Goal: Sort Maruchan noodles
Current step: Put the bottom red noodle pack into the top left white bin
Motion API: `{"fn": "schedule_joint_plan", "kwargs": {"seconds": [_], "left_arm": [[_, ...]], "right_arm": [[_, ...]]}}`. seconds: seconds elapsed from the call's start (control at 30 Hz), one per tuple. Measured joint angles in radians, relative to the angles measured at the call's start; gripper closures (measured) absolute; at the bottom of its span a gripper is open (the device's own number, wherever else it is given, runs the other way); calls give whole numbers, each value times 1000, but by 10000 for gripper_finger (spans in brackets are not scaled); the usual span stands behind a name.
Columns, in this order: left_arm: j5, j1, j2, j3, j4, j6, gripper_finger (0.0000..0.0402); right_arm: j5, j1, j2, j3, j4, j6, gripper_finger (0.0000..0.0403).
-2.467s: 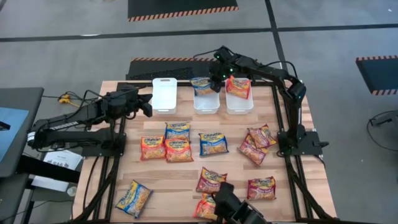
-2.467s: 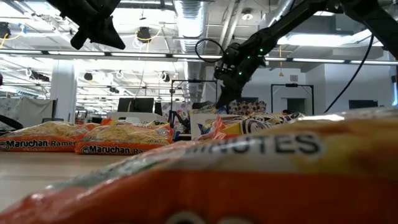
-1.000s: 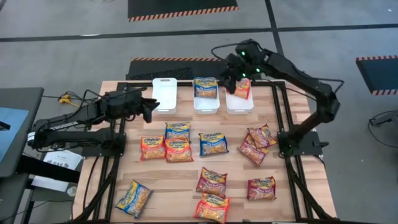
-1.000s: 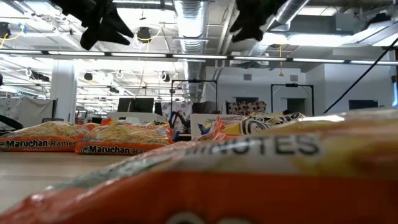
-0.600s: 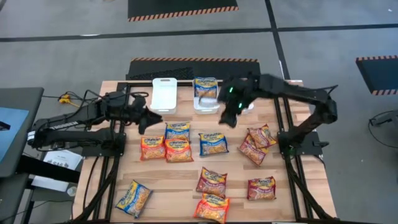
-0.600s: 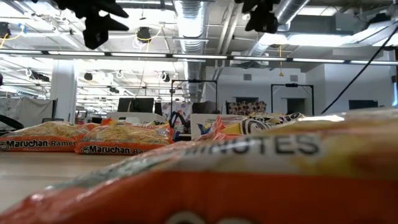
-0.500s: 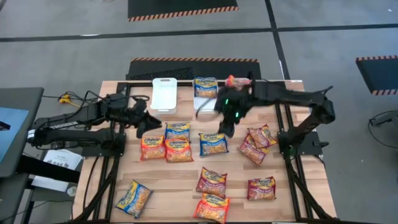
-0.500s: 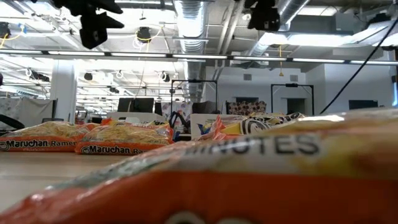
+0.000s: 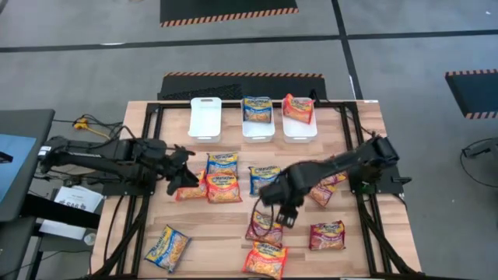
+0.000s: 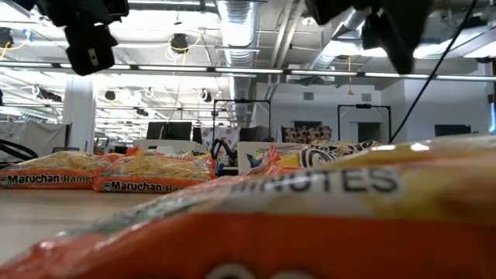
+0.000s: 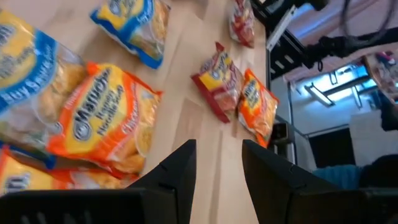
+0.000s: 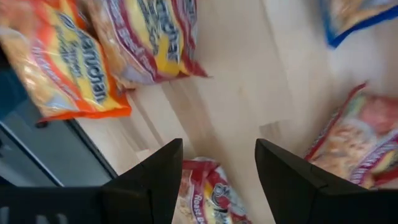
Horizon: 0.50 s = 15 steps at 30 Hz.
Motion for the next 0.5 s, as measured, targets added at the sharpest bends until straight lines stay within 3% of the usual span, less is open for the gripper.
{"fn": "schedule_joint_plan", "kwargs": {"seconds": [0.5], "left_arm": [[-83,-106,64,-12,52,-32,288]], "right_arm": [[9,126,99,-38,-146,81,175]]}}
